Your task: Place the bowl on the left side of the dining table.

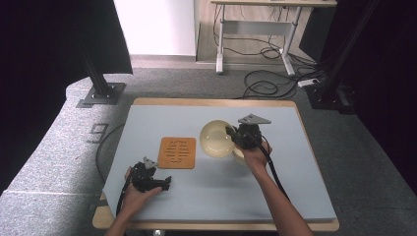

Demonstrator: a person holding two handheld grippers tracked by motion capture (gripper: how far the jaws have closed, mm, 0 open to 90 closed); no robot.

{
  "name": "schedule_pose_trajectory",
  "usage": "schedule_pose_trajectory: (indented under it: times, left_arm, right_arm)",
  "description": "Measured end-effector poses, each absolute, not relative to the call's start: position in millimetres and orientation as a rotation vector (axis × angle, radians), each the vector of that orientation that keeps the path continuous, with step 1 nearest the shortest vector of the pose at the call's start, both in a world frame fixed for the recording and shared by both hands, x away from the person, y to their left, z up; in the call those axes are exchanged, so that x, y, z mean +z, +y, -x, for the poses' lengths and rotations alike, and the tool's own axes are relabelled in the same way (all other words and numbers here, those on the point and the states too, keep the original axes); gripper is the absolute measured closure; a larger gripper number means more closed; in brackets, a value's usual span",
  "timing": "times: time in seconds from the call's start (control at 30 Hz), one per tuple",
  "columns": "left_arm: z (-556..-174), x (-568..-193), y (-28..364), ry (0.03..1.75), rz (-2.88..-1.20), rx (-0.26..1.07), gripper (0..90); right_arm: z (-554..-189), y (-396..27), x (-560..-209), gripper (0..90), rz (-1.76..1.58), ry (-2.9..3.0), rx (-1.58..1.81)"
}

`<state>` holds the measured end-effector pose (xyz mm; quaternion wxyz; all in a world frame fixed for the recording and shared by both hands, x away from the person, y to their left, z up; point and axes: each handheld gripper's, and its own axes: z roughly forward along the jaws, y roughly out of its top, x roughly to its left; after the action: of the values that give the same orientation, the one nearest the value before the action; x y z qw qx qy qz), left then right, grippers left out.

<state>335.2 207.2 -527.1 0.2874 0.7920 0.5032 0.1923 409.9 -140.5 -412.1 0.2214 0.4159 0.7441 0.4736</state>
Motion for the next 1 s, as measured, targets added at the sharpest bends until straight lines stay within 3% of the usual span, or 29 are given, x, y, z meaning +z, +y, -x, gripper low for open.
schedule_pose_trajectory:
  times: [1.0]
  left_arm:
    - [-335.2,-527.2,207.1,1.345,-2.114,0.514,0.0]
  right_arm:
    - [-414.1,-118.6,-414.1,82.4,-1.124,2.083,1.313]
